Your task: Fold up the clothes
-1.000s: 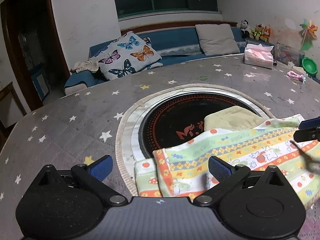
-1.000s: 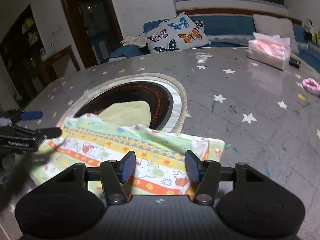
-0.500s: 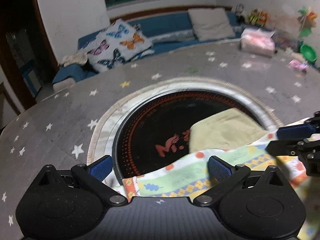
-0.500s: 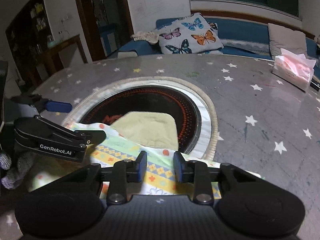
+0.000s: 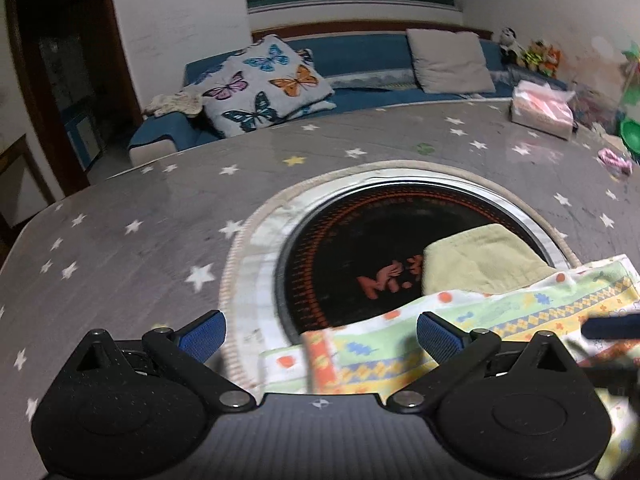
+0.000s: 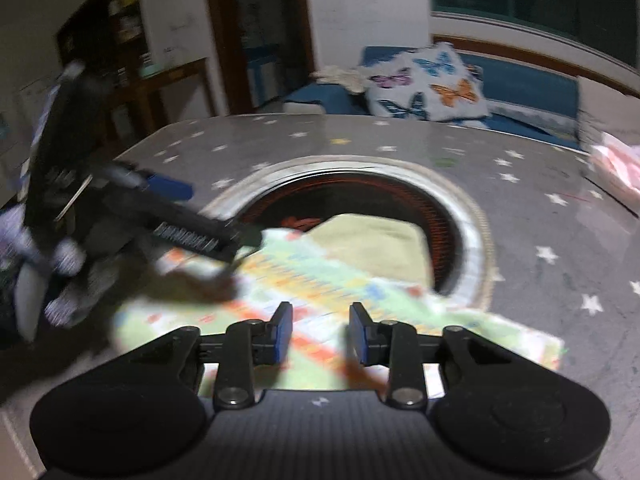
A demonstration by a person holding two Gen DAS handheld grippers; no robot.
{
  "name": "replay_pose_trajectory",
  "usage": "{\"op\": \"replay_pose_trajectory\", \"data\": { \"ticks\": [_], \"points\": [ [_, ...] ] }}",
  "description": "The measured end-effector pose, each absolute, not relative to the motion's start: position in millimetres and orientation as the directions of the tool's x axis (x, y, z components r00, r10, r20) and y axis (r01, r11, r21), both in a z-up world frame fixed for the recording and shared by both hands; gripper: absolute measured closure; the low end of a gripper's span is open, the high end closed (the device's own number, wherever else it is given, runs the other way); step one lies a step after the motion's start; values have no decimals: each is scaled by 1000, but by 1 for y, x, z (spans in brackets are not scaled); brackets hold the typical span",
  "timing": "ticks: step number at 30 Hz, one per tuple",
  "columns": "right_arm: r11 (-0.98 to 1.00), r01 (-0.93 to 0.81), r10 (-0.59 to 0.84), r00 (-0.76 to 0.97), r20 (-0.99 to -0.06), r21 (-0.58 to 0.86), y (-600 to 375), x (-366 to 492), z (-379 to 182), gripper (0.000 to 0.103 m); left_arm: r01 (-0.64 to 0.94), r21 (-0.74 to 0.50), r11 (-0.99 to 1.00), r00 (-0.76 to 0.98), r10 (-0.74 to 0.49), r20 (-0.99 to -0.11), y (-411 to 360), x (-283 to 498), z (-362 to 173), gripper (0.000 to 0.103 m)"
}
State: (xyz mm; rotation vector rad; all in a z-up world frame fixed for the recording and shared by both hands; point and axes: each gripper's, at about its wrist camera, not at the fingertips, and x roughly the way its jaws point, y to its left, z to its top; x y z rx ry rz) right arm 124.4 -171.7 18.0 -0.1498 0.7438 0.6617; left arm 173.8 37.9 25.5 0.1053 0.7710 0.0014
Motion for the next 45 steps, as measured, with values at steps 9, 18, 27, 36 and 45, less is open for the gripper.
{"op": "replay_pose_trajectory", "data": {
  "ticks": [9,18,27,36,45],
  "points": [
    [720,-693,529,518,-673,32,-123,97,9,66,-94,37,995,711,93,-697,85,146,34,0],
    [654,-756,555,496,-668,-18,-77,80,3,66,-145,-8,989,713,99,-694,109,120,36,0],
    [606,-794,581,480,-658,-45,-50,67,-1,66,-128,-51,990,721,58,-691,105,109,38,0],
    [710,-704,547,547,-634,6,-116,57,11,55,-110,-64,992,718,35,-695,87,101,33,0],
    [873,-483,405,646,-647,65,-208,71,-3,54,-79,-47,996,703,22,-711,65,97,22,0]
  ]
}}
